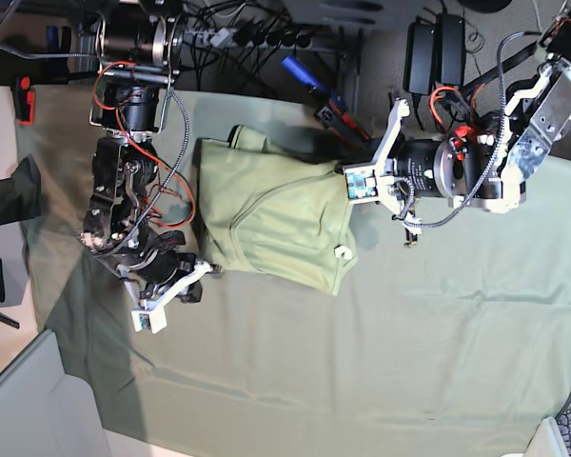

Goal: Fold the T-shirt properly
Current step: 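Move both grippers to the edges of the folded shirt bundle, then grasp the bundle edges with both grippers and square it up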

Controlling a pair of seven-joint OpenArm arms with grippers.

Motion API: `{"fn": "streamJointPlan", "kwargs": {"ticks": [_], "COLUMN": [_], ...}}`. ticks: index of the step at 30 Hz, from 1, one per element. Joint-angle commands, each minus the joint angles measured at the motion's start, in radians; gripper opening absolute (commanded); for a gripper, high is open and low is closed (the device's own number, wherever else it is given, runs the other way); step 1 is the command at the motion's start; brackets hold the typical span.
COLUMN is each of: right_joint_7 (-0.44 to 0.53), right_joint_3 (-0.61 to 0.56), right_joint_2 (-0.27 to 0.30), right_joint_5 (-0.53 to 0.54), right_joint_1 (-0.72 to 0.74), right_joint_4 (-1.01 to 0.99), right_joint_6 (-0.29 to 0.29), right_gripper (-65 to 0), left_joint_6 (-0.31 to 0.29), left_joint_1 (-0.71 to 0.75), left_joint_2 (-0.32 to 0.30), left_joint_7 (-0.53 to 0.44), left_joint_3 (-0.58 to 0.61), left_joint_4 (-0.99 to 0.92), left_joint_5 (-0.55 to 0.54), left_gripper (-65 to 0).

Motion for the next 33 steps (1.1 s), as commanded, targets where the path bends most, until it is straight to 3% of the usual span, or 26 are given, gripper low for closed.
{"fn": "streamJointPlan", "kwargs": {"ticks": [1,5,11,14,25,31,33], "right_joint_7": [0.032,0.043,0.044,0.043,0.056,0.033,-0.003], "right_joint_3": [0.003,0.003,0.0,0.0,-0.005,-0.106,-0.144], "right_joint_2": [0.009,0.005,-0.012,-0.023,-0.026,-0.024,-0.021], "right_joint_5": [0.008,0.021,0.027,0.027,0.03,0.019,0.02], "right_joint_1": [0.026,0.026,0.034,0.032,0.034,0.031,0.031], "right_joint_4": [0.011,0.009,0.008,0.009,0.002,-0.025,-0.025], "right_joint_6": [0.059,0.059,0.059,0.06,0.06,0.061,0.061], "right_gripper": [-65.0,-65.0,-65.0,-65.0,-65.0,-65.0,-65.0], "left_joint_6": [-0.005,-0.005,0.003,0.06,0.061,0.063,0.091], "left_joint_1": [-0.01,-0.008,-0.034,-0.07,-0.116,-0.119,-0.13], "left_joint_2": [0.004,0.026,0.065,0.065,0.064,0.063,0.054], "left_joint_7": [-0.023,-0.04,-0.08,-0.105,-0.109,-0.111,-0.112], "left_joint_3": [0.0,0.037,0.126,0.159,0.229,0.263,0.263], "left_joint_4": [0.007,-0.039,-0.13,-0.171,-0.283,-0.283,-0.283], "left_joint_5": [-0.01,0.002,0.104,0.15,0.171,0.25,0.27], "left_gripper": [-65.0,-65.0,-65.0,-65.0,-65.0,-65.0,-65.0]}}
